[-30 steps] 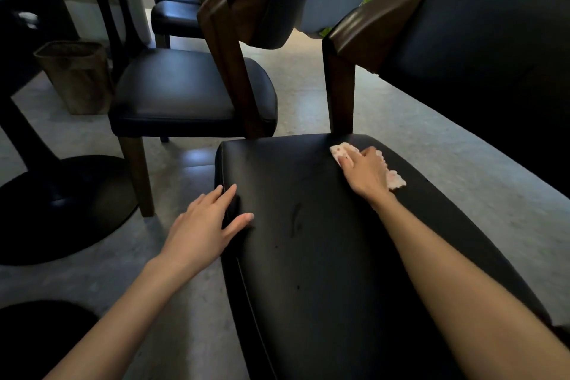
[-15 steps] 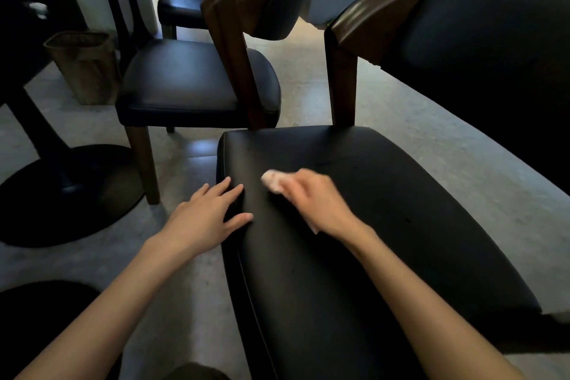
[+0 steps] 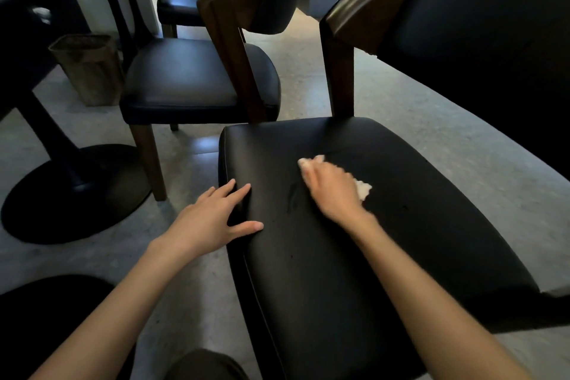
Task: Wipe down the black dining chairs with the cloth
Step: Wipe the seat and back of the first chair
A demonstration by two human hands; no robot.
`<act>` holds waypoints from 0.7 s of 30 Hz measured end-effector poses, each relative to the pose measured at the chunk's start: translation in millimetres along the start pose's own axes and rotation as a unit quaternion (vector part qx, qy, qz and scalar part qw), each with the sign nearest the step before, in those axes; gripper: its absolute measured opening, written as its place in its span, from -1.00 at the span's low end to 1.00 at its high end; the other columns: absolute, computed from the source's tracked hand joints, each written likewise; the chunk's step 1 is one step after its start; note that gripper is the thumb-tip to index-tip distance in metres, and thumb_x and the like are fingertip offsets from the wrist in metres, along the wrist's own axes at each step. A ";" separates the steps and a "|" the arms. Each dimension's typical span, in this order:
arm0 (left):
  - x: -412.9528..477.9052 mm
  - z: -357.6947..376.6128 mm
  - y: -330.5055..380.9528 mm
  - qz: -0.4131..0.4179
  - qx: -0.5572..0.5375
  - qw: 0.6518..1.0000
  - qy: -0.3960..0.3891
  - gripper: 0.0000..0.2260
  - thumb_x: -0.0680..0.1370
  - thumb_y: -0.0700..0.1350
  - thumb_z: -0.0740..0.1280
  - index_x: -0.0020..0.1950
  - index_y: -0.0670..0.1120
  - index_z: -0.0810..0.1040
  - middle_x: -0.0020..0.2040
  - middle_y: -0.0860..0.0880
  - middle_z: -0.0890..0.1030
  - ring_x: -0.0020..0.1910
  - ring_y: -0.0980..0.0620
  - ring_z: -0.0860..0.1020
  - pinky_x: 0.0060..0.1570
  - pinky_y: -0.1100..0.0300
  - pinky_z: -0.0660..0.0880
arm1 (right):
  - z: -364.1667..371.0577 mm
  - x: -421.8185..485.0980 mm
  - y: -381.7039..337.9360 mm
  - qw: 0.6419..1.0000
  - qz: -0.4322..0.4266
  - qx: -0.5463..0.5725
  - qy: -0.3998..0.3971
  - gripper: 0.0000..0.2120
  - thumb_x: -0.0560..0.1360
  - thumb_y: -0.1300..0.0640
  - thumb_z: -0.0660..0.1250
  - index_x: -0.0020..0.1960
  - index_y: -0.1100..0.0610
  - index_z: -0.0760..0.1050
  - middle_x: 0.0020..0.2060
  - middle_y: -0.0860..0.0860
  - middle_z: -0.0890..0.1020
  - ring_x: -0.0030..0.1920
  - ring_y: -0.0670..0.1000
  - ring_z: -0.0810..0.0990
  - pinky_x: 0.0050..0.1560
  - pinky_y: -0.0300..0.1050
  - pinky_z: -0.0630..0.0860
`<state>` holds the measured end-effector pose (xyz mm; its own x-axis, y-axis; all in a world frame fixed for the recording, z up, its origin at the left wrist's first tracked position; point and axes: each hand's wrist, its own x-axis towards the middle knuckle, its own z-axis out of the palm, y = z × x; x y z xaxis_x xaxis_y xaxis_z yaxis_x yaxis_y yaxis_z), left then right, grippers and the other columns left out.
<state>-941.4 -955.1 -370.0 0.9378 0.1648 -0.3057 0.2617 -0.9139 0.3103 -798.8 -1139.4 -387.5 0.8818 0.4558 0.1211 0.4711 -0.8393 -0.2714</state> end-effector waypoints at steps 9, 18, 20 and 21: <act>-15.2 4.4 -4.0 0.013 -0.051 0.999 0.005 0.03 0.17 0.45 0.18 0.57 0.16 -0.09 0.58 0.09 -0.13 0.56 -0.04 -0.10 0.50 -0.07 0.09 | -19.2 -63.2 -36.7 0.982 -0.134 0.134 0.013 -0.64 0.63 -0.10 0.04 0.34 -0.14 0.45 0.14 0.00 0.58 0.15 0.10 0.56 0.08 0.04 0.50; 5.9 13.3 23.0 0.099 -0.095 0.979 0.149 -0.21 0.34 0.45 0.05 0.53 0.16 0.20 0.55 0.06 0.19 0.51 0.01 0.18 0.42 -0.07 0.27 | -33.5 -42.5 132.6 0.974 0.206 -0.068 0.065 -0.59 0.66 -0.10 0.00 0.46 -0.07 0.29 0.21 0.18 0.41 0.16 0.16 0.42 0.17 0.10 0.39; 9.5 18.3 29.2 0.108 -0.070 0.981 0.145 -0.30 0.42 0.39 0.10 0.52 0.16 0.21 0.54 0.05 0.21 0.51 -0.02 0.18 0.43 -0.05 0.26 | -28.0 -43.0 130.3 0.975 0.207 -0.041 0.063 -0.60 0.66 -0.09 -0.02 0.41 0.01 0.35 0.16 0.17 0.46 0.00 0.09 0.47 0.01 0.00 0.43; 10.6 20.9 30.6 0.109 -0.050 0.982 0.146 -0.35 0.47 0.35 0.13 0.53 0.16 0.20 0.54 0.04 0.20 0.51 -0.04 0.18 0.43 -0.03 0.25 | -28.2 -42.2 123.5 0.977 0.203 -0.017 0.062 -0.60 0.67 -0.06 -0.02 0.38 0.06 0.39 0.09 0.14 0.49 -0.10 0.04 0.47 -0.12 -0.07 0.39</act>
<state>-928.2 -989.1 -382.6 0.9956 0.0825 0.0443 0.0555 -0.9008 0.4307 -777.2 -1270.7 -399.2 0.9910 0.0457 0.1259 0.0807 -0.9540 -0.2888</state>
